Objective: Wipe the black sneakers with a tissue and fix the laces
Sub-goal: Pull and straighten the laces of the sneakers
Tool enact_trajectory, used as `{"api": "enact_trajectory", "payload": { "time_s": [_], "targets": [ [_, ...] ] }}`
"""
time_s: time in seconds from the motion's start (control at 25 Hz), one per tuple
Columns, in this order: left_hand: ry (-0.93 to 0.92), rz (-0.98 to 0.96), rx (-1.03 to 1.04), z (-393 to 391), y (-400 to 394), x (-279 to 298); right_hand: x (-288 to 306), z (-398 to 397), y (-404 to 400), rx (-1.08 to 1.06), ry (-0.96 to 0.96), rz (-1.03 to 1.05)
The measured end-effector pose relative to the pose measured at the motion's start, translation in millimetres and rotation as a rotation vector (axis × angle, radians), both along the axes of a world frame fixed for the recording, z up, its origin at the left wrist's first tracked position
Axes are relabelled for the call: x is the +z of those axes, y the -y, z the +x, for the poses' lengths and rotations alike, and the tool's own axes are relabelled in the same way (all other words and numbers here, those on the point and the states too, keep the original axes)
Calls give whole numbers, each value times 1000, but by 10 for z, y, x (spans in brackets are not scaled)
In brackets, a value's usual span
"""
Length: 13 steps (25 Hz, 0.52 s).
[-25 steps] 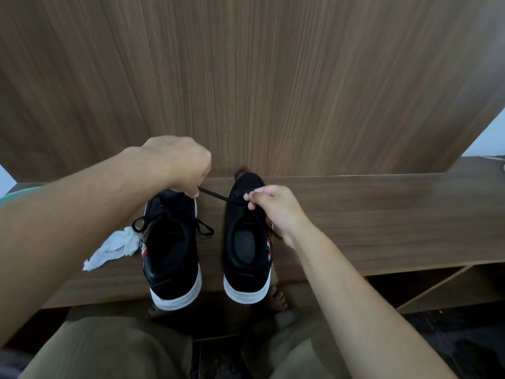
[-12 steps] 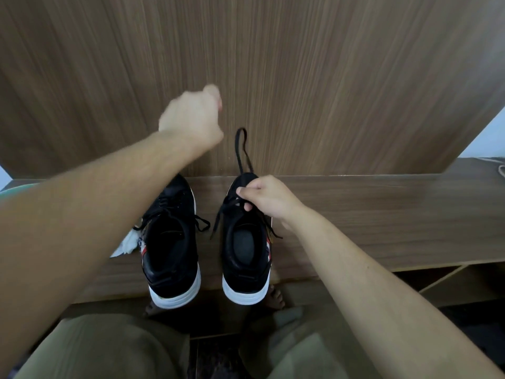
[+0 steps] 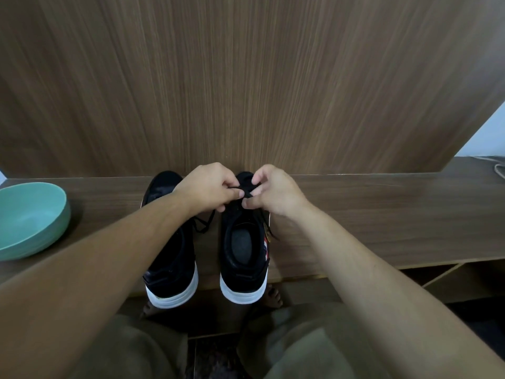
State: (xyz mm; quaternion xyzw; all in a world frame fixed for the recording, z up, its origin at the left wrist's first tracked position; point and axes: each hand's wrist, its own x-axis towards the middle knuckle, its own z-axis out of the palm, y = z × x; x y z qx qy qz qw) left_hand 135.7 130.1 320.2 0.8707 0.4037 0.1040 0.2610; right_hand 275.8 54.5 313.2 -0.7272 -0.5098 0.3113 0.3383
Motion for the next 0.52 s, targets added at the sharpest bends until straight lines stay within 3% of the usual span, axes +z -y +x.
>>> {"api": "enact_trajectory", "payload": {
  "time_s": [0.08,0.16,0.24,0.4,0.52],
  "targets": [
    [46,-23,-21,-25,12,14,-48,-84,28,-35,220,187],
    [-2,33,-81,-68,26,50,-96,-136,63,1,295,258],
    [-125,201,-117,-83,48,92,-110,-141,77,24,307,217],
    [-212,401,-95,-19,89,104,13,-127,46,-26,118,-13],
    [-255,448,-100,39,61,91,163,-80,2,24,335,-156]
  ]
}}
